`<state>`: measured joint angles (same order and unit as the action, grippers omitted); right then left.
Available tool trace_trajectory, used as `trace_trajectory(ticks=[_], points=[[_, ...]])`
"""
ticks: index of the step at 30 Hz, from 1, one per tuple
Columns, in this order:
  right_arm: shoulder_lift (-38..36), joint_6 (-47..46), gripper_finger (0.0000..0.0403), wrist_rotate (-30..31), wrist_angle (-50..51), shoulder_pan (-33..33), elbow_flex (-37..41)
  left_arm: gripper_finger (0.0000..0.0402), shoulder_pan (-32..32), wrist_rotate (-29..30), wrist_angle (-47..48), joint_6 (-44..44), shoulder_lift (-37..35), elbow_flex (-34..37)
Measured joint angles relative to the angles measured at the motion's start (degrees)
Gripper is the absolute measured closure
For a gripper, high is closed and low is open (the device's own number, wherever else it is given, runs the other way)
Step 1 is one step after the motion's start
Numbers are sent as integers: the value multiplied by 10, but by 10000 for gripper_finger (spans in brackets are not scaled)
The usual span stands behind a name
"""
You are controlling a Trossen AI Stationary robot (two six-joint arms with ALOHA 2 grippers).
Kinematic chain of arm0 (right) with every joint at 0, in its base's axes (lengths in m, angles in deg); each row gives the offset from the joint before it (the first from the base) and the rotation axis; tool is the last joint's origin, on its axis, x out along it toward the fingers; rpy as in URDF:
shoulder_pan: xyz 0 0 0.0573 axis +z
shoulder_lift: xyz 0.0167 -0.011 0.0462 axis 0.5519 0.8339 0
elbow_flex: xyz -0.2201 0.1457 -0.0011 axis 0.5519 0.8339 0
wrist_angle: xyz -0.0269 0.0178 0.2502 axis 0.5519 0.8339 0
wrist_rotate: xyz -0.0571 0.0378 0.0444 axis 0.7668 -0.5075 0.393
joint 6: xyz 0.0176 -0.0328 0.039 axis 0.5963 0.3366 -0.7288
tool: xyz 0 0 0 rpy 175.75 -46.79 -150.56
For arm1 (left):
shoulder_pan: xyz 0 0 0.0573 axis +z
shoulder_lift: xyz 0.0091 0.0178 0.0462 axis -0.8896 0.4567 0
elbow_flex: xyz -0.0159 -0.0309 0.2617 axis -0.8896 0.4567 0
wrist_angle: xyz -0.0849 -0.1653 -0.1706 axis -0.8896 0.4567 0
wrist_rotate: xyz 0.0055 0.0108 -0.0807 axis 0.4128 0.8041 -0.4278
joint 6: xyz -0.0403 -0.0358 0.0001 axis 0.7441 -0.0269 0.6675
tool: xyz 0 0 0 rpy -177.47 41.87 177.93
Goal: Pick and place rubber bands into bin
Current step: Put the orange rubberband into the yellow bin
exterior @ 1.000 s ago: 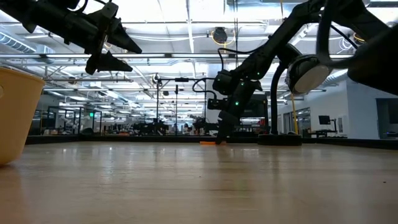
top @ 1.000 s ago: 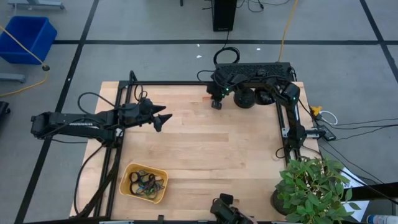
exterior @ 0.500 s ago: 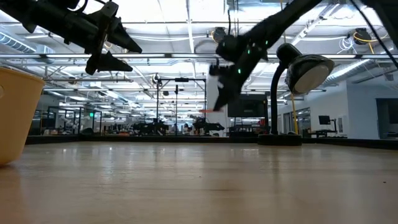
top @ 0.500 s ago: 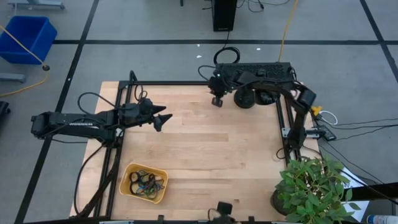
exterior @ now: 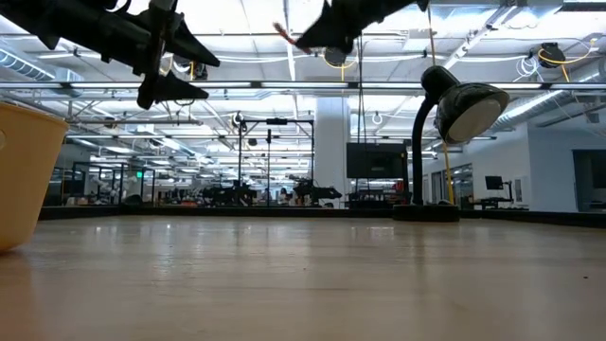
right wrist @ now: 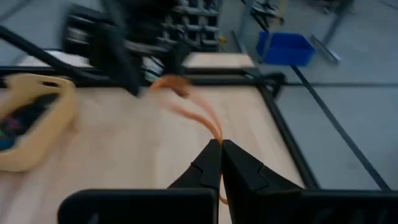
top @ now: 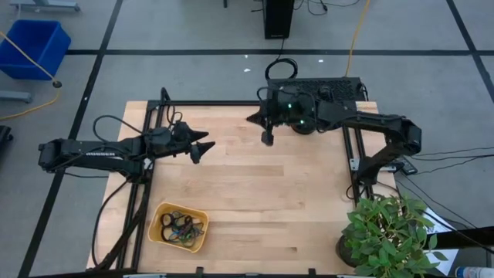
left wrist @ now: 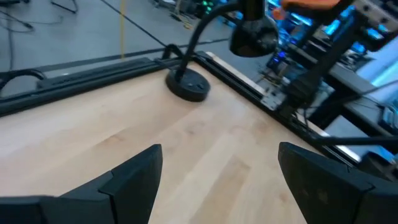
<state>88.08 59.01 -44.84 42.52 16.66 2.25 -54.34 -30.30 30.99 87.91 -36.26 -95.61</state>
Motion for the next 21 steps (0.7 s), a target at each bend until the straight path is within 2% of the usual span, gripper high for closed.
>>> trace_trajectory(ticks=[3,6,9,14,18,21], points=[[0,-3,403,9,-25,44,2,78,-2,-14,-4,-14,0,0],[0,-2,403,69,-91,92,27,78,-10,-25,-18,-43,0,0],[-1,-9,403,123,-190,131,76,78,-24,-51,-30,-88,0,0],[1,-53,403,167,-419,174,182,78,-54,-79,-53,-122,12,0],[2,-80,403,183,-542,195,258,78,-87,-83,-100,-163,60,0],[2,-104,403,237,-571,213,289,78,-109,-73,-156,-197,116,0]])
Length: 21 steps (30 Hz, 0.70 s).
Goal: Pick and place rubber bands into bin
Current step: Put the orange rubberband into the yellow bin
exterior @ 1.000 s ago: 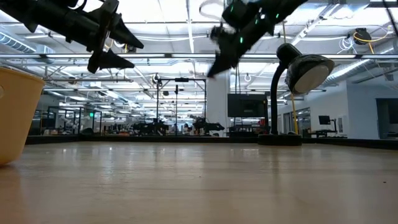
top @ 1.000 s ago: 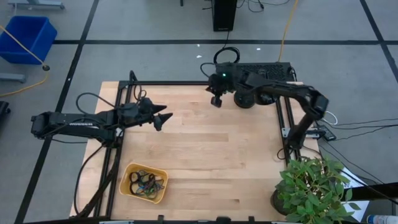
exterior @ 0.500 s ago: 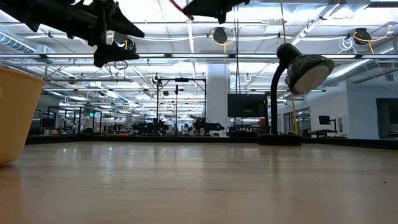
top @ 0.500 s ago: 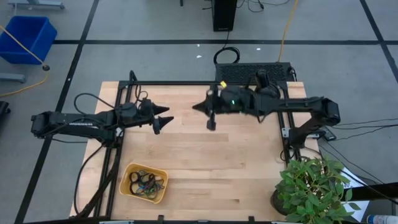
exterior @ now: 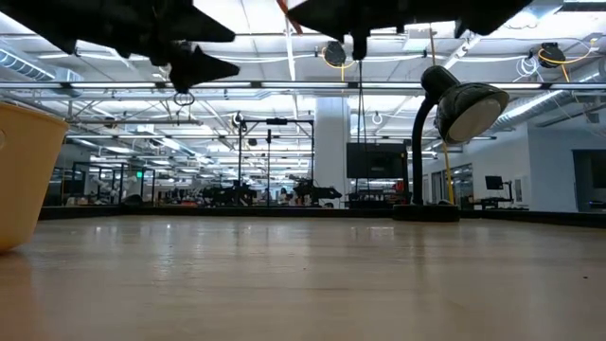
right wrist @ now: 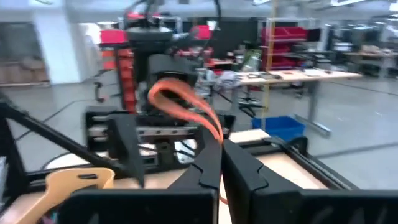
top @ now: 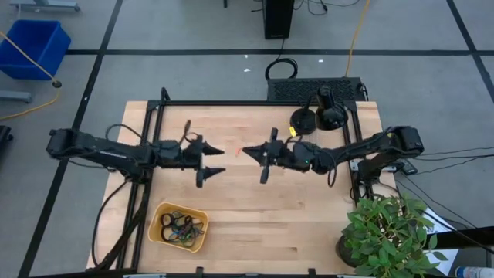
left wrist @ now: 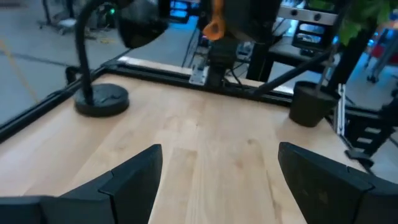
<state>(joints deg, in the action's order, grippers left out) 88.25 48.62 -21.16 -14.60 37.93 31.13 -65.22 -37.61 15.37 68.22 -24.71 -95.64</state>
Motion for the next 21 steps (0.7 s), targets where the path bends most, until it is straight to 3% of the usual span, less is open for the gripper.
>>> trace_trajectory(ticks=[4,11,16,21], points=[[1,-2,403,45,5,21,13,78,-16,13,-86,-20,75,0],[0,-3,403,46,24,32,13,78,-14,52,-192,9,161,0],[0,-24,403,46,59,32,13,78,-6,82,-248,26,190,0],[0,-28,403,46,74,32,13,78,3,70,-252,49,190,0]])
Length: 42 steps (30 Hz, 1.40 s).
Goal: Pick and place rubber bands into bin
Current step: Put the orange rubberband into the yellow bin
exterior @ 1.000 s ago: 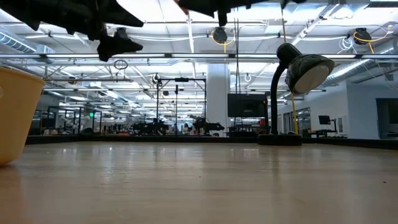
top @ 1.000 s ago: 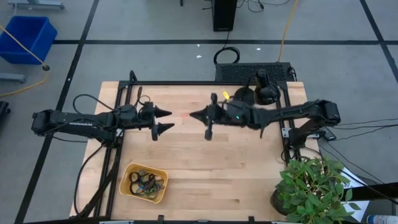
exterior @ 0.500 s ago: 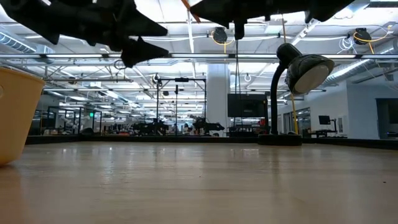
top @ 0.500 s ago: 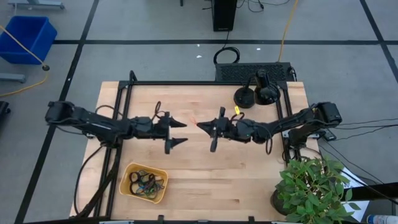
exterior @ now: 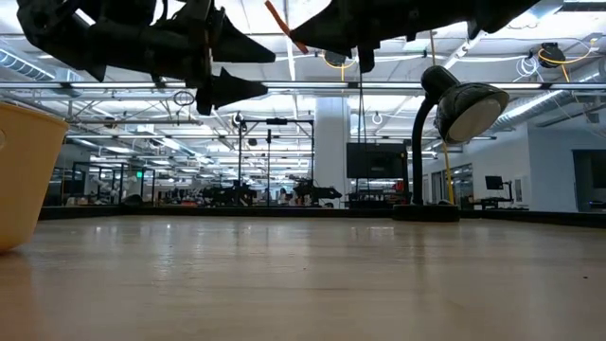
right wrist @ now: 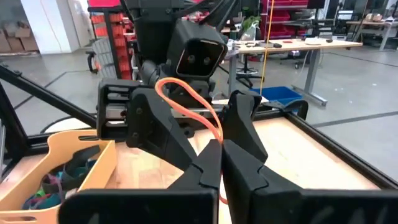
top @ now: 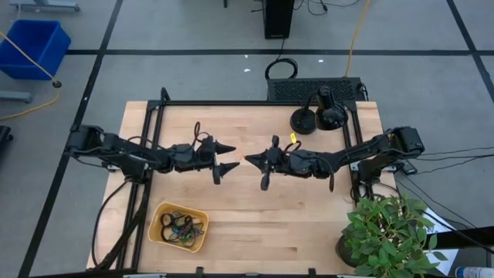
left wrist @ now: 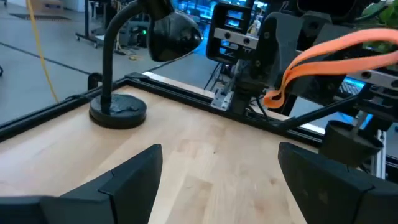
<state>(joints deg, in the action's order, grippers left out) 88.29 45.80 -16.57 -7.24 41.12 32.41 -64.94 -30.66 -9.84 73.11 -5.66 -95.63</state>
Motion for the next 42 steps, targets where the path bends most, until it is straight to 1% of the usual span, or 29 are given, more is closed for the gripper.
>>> trace_trajectory(ticks=[3,4,6,8,10,12,19,22,24,27,35,39,40,42], points=[[0,0,403,0,2,0,0,78,1,-3,-18,-2,0,0],[0,0,403,0,3,0,0,78,4,-13,-27,-6,0,0],[0,0,403,0,3,0,0,78,10,-46,-40,-6,0,0],[0,0,403,0,2,0,0,78,17,-93,-56,4,0,0],[0,0,403,0,3,0,0,78,21,-116,-53,18,0,-6],[0,0,403,0,2,0,0,78,21,-117,-51,21,0,-11],[0,0,403,-1,5,0,0,78,21,-117,-49,-12,0,-35],[0,0,403,-1,7,0,0,90,21,-117,-44,-30,0,-47],[0,0,403,-1,7,0,0,111,21,-117,-36,-41,0,-54],[0,0,403,-1,7,0,0,158,21,-117,-33,-51,0,-57],[0,0,403,-1,7,0,0,314,21,-114,-23,-57,0,-57],[0,0,402,-1,7,0,0,385,21,-112,-23,-73,0,-57],[0,0,400,-1,7,0,0,391,21,-112,-23,-75,0,-57],[0,0,396,-1,7,0,0,389,21,-112,-23,-75,0,-57]])
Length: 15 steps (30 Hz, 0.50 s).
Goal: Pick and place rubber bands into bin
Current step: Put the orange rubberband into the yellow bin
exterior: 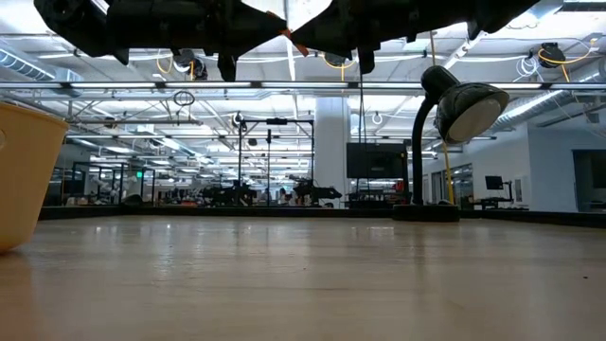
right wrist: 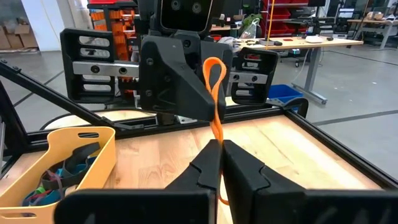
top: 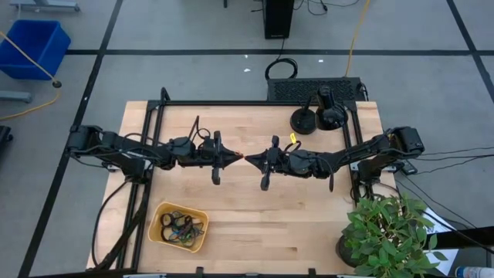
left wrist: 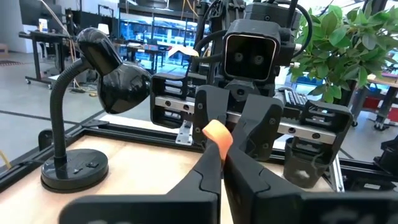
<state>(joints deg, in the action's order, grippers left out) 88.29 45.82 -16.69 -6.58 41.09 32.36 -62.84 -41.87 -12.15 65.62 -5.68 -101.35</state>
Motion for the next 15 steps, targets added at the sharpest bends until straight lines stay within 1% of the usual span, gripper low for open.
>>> trace_trajectory(ticks=[2,6,10,12,15], points=[[0,0,393,0,0,0,0,387,0,0,0,0,0,0],[0,0,392,0,0,0,0,396,0,0,0,-3,0,0],[0,0,384,0,0,0,0,390,0,0,0,-10,0,0],[0,0,371,-2,0,0,0,394,0,0,0,-10,0,0],[0,0,339,-2,0,0,0,395,0,0,3,-19,0,0]])
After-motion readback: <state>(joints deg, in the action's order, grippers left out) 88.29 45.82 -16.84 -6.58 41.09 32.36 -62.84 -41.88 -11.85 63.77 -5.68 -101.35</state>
